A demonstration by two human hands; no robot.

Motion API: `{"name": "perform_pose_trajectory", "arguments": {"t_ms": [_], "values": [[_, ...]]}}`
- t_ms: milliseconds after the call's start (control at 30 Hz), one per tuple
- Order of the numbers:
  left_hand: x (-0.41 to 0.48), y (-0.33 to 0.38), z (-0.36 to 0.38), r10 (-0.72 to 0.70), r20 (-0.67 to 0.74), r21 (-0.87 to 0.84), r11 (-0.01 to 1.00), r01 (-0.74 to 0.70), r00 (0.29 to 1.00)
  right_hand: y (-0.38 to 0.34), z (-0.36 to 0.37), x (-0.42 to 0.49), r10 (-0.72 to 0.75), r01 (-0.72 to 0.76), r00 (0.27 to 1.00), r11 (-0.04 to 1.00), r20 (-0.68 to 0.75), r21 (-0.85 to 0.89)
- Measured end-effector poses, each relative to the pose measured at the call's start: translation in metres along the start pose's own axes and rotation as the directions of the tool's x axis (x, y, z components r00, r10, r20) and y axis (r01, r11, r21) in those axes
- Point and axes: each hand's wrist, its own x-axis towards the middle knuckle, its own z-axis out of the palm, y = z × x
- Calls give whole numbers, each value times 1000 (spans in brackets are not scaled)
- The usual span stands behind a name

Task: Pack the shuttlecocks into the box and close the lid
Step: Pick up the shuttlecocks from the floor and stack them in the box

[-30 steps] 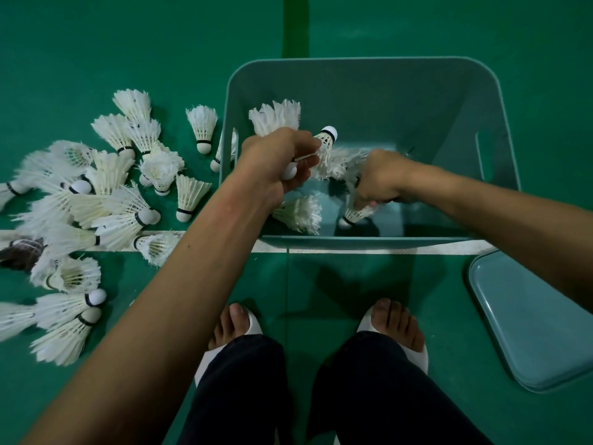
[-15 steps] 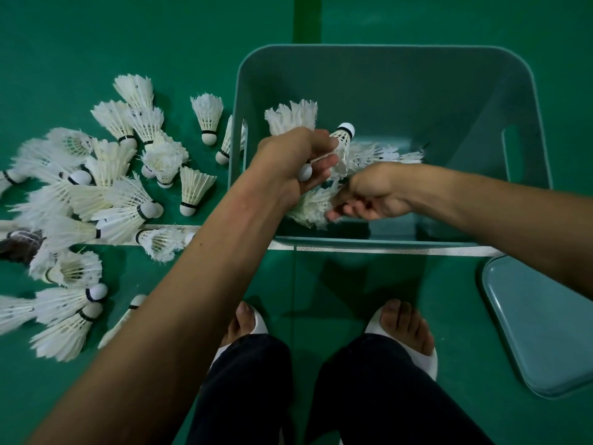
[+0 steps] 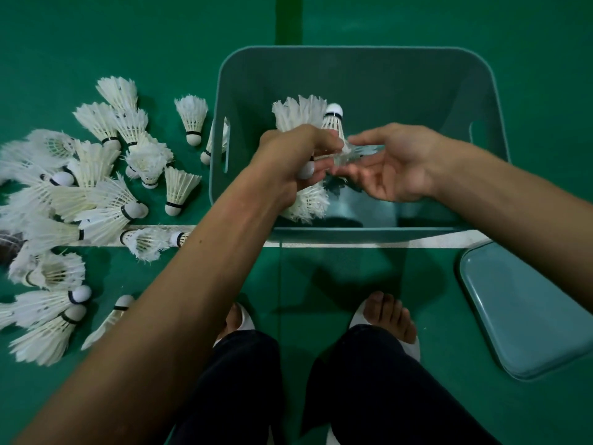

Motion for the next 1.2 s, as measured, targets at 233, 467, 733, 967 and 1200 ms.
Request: {"name": "perform_pose_trajectory", "arguments": {"t_ms": [233,467,733,967,1200], "values": [[-14,0,-7,122,153,193,970,-151,981,5,-3,-1,-109,123,990,976,-85,178],[-14,-4,-20,56,137,403,909,-108,989,2,-36,-13,-359,257,875,913,-325,-317],[2,-6,-21,299,-25,932,352,-86,954,14,-19,9,-569,79,778,510,-266,-857],[18,-8,-32,-129,97,986,151,-77,987,11,-4,43,-327,31,910,664,-253,-747],[28,1,-30,-160,119,991,86,-106,980,10,-2,63,-272,21,904,799,-330,-601]]}}
